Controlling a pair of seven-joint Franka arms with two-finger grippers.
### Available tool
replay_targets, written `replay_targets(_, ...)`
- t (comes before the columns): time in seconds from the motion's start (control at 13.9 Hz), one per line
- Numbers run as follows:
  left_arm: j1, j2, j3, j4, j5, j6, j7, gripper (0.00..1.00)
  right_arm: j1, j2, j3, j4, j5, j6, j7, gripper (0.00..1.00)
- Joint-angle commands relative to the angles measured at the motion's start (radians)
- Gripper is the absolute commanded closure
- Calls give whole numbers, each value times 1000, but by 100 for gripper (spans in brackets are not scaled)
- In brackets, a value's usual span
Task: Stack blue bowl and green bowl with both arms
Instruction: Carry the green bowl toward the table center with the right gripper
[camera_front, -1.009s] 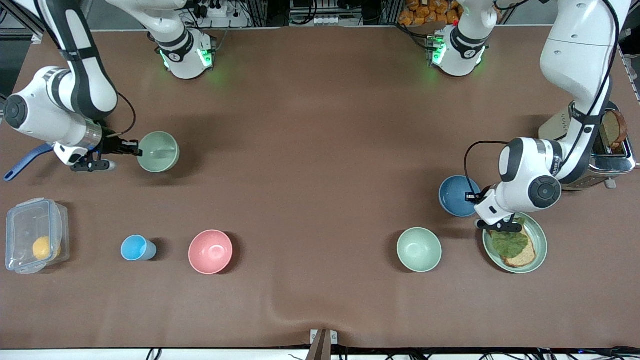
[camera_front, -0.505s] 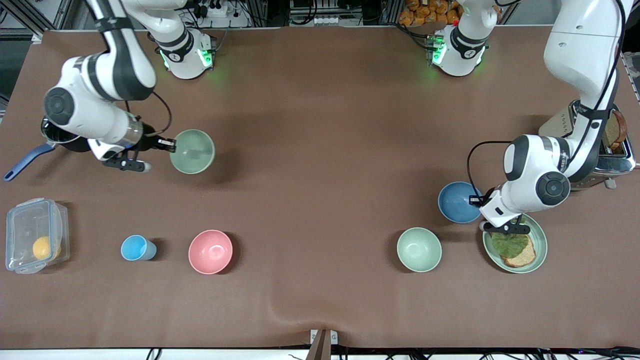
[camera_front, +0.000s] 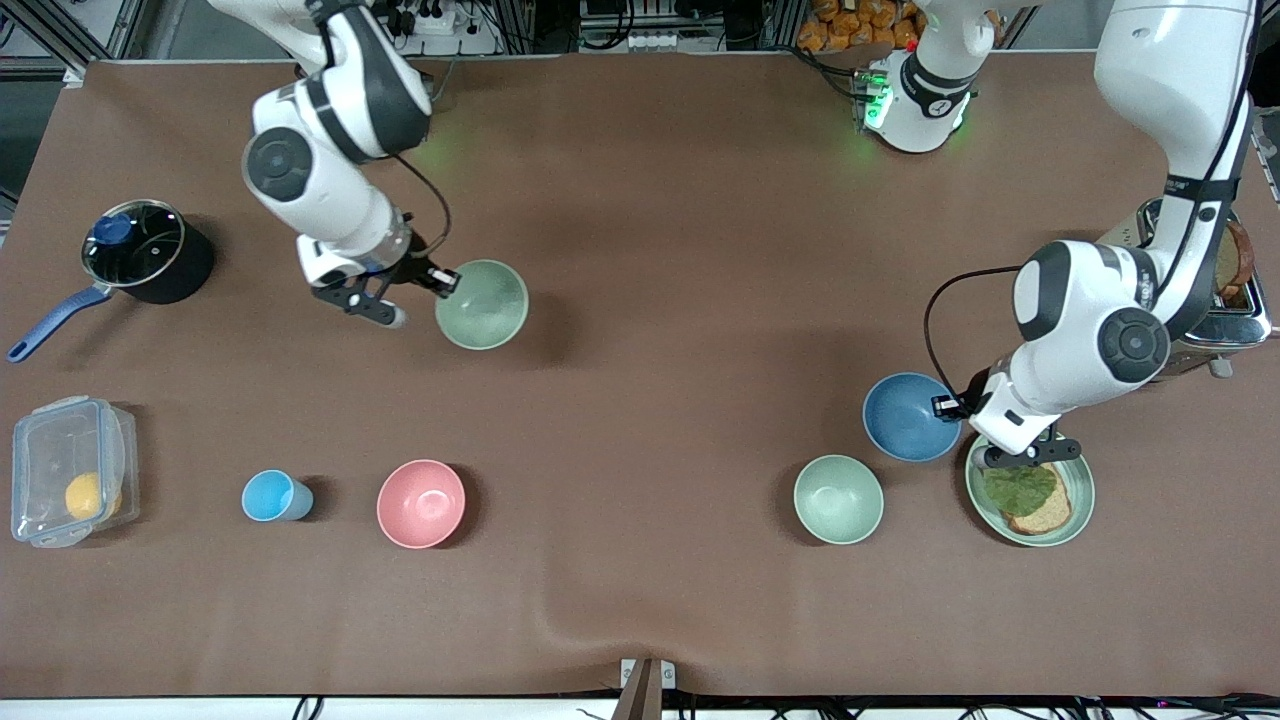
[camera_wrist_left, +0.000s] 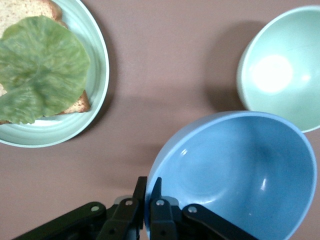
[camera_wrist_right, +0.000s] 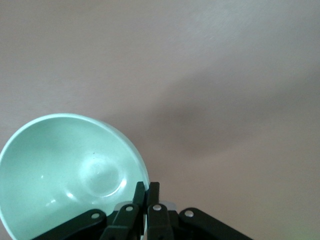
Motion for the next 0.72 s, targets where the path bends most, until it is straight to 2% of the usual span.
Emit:
replay_targets(0.0,3,-45,-12,-17,-72,-2,-27,100,59,38,27,5,13,81,173,100)
replay_targets(0.29,0,-49,-36,-3,-173,-16,-56,100,176,101,27,-10,3,199,333,100)
replay_targets(0.43,-4,-48,-62,0,-182,-18,-97,100,214,120,27,-21,-1,235,381,100)
replay_targets(0.65,-5,-43,-105,14,-182,-33,-174,100,271,147,26,-76,-30,362,451,100)
